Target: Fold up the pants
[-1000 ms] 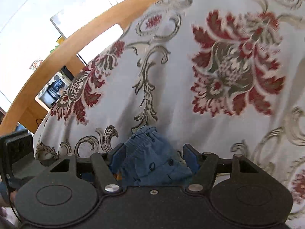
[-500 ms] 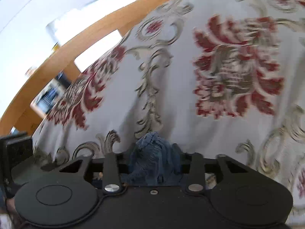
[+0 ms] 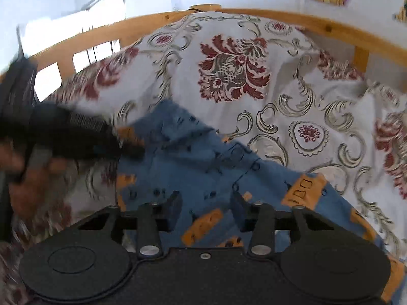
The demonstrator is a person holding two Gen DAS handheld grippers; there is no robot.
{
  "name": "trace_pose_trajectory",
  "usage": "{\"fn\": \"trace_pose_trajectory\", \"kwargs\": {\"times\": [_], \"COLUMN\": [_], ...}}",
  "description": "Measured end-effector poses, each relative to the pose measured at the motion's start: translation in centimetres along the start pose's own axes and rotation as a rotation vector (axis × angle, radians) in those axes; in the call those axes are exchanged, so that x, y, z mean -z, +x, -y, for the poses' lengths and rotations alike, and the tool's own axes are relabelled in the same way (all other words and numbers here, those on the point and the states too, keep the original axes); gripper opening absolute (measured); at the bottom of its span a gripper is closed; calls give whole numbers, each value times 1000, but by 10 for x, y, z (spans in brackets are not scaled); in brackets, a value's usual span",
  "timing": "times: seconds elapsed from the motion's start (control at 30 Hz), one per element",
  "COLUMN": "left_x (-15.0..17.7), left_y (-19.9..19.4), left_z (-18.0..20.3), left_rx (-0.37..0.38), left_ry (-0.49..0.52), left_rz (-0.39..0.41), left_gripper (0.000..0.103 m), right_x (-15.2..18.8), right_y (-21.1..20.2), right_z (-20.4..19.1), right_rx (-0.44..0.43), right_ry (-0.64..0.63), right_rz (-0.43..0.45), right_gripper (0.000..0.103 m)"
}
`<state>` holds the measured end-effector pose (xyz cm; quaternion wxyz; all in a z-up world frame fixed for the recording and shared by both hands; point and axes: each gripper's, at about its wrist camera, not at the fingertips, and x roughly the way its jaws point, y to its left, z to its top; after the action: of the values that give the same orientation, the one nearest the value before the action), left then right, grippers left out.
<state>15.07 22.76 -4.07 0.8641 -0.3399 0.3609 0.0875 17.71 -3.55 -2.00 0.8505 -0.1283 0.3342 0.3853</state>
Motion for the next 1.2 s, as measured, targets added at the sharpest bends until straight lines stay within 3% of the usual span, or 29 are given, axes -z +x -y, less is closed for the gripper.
{"fn": "trace_pose_trajectory", "kwargs": {"times": [0.1,0.17,0.33,0.5,0.63,0.87,1.0,1.2], "left_x": [0,-2,-10,-5,1,11,32,80], "left_y": [-3,-3,5,0,-12,-35,-45,-43], "left_z": [10,13,8,13,28,66,101,152], "left_rx": [-3,-8,-56,-38,-18,71,126,198], "left_ry": [40,44,16,74,193,421,569,807], "left_rz": [21,36,36,68,108,166,173,135], "left_gripper": [50,52,25,19,18,18,18,18], "right_x": [13,21,29,33,31,32,42,45], "right_y": [5,14,16,15,-4,-53,-69,-79], "right_z": [-23,-33,-38,-44,-39,18,69,151], "right_rx": [28,26,52,89,104,171,82,-173], "right_ry": [-72,-106,-88,-46,42,233,396,742], "right_rz": [-14,-40,-42,-36,29,104,94,107], "right_gripper": [35,32,30,30,32,34,42,58]}}
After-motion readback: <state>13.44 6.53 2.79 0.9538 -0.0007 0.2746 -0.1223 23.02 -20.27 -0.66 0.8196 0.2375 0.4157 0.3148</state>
